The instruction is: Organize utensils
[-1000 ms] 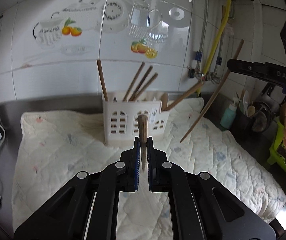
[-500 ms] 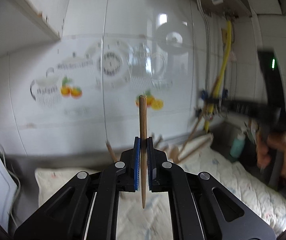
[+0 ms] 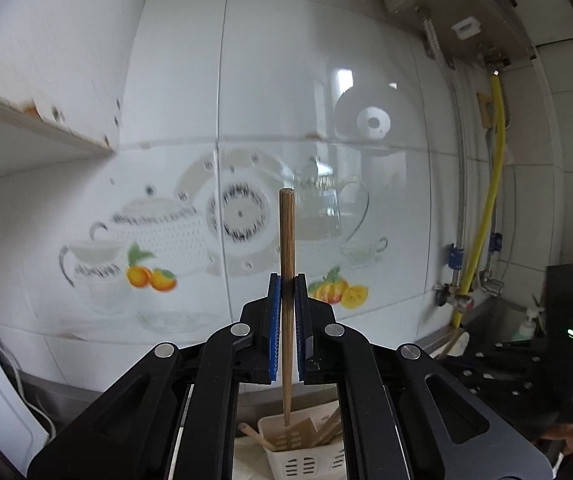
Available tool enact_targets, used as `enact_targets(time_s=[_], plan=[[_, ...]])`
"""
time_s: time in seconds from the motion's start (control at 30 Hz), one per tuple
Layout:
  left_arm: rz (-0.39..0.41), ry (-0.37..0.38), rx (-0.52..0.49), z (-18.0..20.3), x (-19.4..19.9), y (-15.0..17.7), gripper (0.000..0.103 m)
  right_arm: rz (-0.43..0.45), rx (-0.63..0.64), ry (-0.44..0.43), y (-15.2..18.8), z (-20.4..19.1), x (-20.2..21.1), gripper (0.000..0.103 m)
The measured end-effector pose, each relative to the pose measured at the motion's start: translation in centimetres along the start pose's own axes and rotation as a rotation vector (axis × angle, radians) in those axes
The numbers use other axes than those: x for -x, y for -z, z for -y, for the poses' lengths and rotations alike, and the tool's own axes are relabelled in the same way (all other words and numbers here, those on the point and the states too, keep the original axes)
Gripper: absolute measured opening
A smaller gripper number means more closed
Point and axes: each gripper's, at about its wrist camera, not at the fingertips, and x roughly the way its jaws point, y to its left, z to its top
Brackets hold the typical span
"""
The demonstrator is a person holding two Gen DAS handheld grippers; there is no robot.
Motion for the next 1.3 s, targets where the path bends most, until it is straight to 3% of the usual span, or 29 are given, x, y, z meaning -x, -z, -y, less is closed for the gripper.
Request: enact_targets(time_s=[0.27,0.47,0.53,0.6,0.8,0.93,1.0,1.1,1.3], plan=[[-0.12,0.011,0.041,-0.7,-3.2,3.8,0.006,-0.001,0.013,0.002,0.9,0.1,0.2,0.008],[-0.152,0.022,0.065,-1.2,-3.1,4.7,0.01,0.022,0.018,0.014,0.9,-0.2,1.7,0.023],[-0.149,0.021,0.069,-1.2,-2.5,4.7,0.019,0.028,0.022,0.021,0.9,-0.3,2.2,0.025],[-0.143,0.023,0.07,-1.3,-1.7,4.6,0.04,0.032,0.015,0.018,1.0,-0.3,2.9,0.033],[-0.111,0.022,0.068,-1.1,1.8,4.1,0.063,0.051,-0.011,0.014,1.9,-1.1,5.7,0.055],[-0.084,0.009,0.062,-1.0,5.1,4.1,0.079,0.066,-0.029,0.008,3.0,-1.6,7.8,0.06],[-0.081,0.01,0.071,-1.2,6.7,4.4,0.088,0.074,-0.044,0.011,3.7,-1.9,8.9,0.079],[-0.083,0.007,0.087,-1.5,9.2,5.6,0.096,0.093,-0.04,0.019,4.8,-2.6,10.5,0.081],[-0.126,0.001,0.12,-2.1,12.6,8.9,0.098,0.103,-0.025,0.036,7.6,-4.1,12.7,0.091]])
